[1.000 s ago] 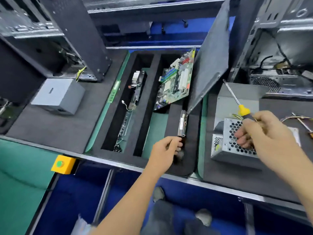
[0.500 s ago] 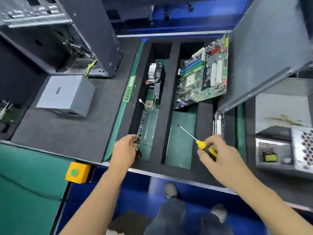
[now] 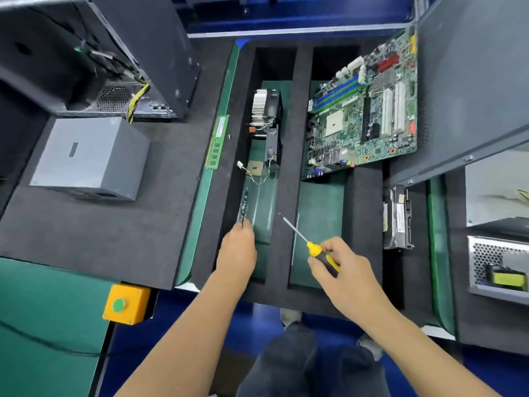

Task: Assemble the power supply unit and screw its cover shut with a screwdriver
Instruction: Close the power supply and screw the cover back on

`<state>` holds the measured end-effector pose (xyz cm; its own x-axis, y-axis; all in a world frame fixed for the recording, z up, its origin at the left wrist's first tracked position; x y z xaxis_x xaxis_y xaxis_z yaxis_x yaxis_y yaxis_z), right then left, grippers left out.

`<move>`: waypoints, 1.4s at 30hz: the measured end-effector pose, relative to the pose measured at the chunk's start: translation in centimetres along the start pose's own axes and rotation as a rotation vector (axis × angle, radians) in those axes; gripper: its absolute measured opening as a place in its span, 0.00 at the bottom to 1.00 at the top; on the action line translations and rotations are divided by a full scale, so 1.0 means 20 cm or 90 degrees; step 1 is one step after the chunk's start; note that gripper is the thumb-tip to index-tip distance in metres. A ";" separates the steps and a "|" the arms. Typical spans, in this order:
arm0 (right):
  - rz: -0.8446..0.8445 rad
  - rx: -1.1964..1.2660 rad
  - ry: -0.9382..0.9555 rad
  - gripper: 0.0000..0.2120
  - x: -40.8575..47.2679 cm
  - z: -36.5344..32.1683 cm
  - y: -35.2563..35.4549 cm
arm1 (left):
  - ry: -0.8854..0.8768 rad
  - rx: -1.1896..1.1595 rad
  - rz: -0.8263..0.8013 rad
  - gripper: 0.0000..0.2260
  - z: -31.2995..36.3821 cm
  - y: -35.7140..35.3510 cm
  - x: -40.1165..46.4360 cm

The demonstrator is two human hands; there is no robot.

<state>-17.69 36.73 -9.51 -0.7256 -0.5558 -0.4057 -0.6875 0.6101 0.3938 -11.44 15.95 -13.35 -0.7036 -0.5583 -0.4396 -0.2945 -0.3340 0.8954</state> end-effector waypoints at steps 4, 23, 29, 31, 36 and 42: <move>0.009 0.043 -0.014 0.07 0.00 0.02 0.02 | -0.005 -0.003 0.008 0.12 0.02 -0.02 0.01; 0.043 0.097 -0.012 0.08 0.00 0.02 0.05 | -0.184 0.328 0.139 0.12 0.04 0.23 0.11; 0.043 0.099 -0.006 0.07 0.00 0.02 0.05 | -0.178 0.446 0.076 0.10 0.06 0.14 0.13; 0.045 0.103 -0.006 0.07 0.00 0.02 0.05 | -0.174 0.456 0.067 0.10 0.08 0.14 0.14; 0.047 0.105 -0.004 0.07 0.01 0.03 0.04 | -0.178 0.472 0.050 0.10 0.08 0.11 0.15; 0.051 0.106 -0.010 0.06 0.01 0.03 0.03 | -0.180 0.463 0.057 0.06 0.11 0.10 0.16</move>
<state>-18.16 37.40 -9.90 -0.7761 -0.4938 -0.3923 -0.6127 0.7378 0.2834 -15.70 15.06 -12.86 -0.8538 -0.3122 -0.4167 -0.5098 0.3387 0.7908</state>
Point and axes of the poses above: each hand's wrist, its own x-axis towards the middle knuckle, its own y-axis out of the back of the hand, z = x × y, the point moved 9 cm from there along x, towards the middle knuckle, and after that the axes turned 1 degree about -z, right-handed, at the moved point
